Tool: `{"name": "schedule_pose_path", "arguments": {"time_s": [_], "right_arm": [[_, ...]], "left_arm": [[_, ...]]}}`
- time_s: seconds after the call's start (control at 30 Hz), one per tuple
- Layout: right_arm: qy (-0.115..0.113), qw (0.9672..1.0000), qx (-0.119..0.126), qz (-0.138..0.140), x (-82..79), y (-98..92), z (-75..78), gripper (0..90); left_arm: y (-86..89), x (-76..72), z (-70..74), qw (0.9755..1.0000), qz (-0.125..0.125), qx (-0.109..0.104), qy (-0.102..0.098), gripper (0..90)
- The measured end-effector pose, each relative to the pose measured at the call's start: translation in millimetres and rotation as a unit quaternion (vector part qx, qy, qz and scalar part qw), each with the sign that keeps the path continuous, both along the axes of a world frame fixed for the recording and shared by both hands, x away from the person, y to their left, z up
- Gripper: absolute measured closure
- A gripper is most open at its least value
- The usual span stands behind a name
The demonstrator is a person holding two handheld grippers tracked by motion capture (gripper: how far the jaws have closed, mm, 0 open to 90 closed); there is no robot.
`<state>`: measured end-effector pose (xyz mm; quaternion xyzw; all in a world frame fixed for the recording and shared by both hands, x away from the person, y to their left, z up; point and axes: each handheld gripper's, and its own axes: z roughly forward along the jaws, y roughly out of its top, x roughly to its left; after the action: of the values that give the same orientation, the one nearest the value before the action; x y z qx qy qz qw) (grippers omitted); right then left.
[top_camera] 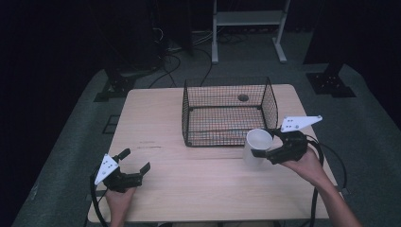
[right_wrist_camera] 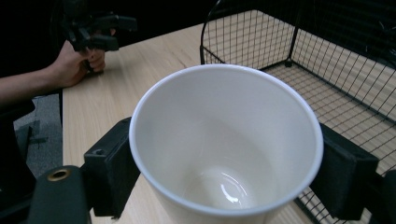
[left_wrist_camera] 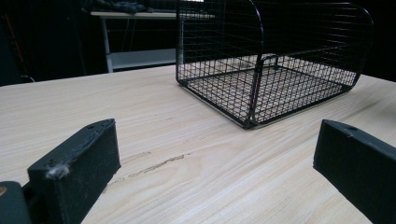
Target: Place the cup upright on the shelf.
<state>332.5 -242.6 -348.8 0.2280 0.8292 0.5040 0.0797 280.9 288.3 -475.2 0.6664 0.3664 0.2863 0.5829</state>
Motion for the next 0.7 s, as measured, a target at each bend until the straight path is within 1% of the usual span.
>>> {"name": "schedule_pose_path", "arguments": {"time_s": [0.07, 0.13, 0.17, 0.23, 0.37, 0.6, 0.63, 0.67, 0.7], "right_arm": [[0.0, 1.0, 0.001, 0.006, 5.9, 2.5, 8.9, 18.7], [-0.001, 1.0, -0.002, 0.009, 8.0, 3.9, 11.1, 18.7], [-0.001, 0.9999, -0.004, 0.014, 12.4, 6.9, 15.7, 18.8], [-0.001, 0.9999, -0.004, 0.015, 13.8, 7.8, 17.0, 18.8], [-0.001, 0.9997, -0.003, 0.023, 23.4, 13.4, 25.4, 18.8], [-0.001, 0.9996, -0.005, 0.027, 34.5, 19.7, 34.9, 18.7], [-0.005, 0.9996, -0.005, 0.027, 38.5, 21.8, 38.6, 18.7], [-0.005, 0.9996, -0.005, 0.027, 38.5, 21.8, 38.6, 18.7], [-0.002, 0.9995, -0.007, 0.03, 42.7, 24.2, 41.2, 18.7]], "left_arm": [[0.0, 0.0, 0.0, 1.0, 0.0, 0.0, 0.0, 0.0], [0.1, 0.0, 0.0, 1.0, 0.0, 0.0, 0.0, 0.0], [0.0, 0.0, 0.0, 1.0, 0.0, 0.0, 0.0, 0.0], [0.1, 0.0, 0.1, 1.0, -0.001, 0.0, 0.0, 0.0], [0.3, 0.1, 0.1, 1.0, -0.001, -0.001, 0.0, 0.0], [0.4, 0.2, 0.1, 1.0, -0.001, -0.002, 0.0, 0.0], [0.4, 0.1, 0.1, 1.0, -0.001, -0.002, 0.0, 0.0], [0.4, 0.1, 0.1, 1.0, -0.001, -0.002, 0.0, 0.0], [0.5, 0.1, 0.1, 1.0, -0.002, -0.002, -0.001, 0.0]]}}
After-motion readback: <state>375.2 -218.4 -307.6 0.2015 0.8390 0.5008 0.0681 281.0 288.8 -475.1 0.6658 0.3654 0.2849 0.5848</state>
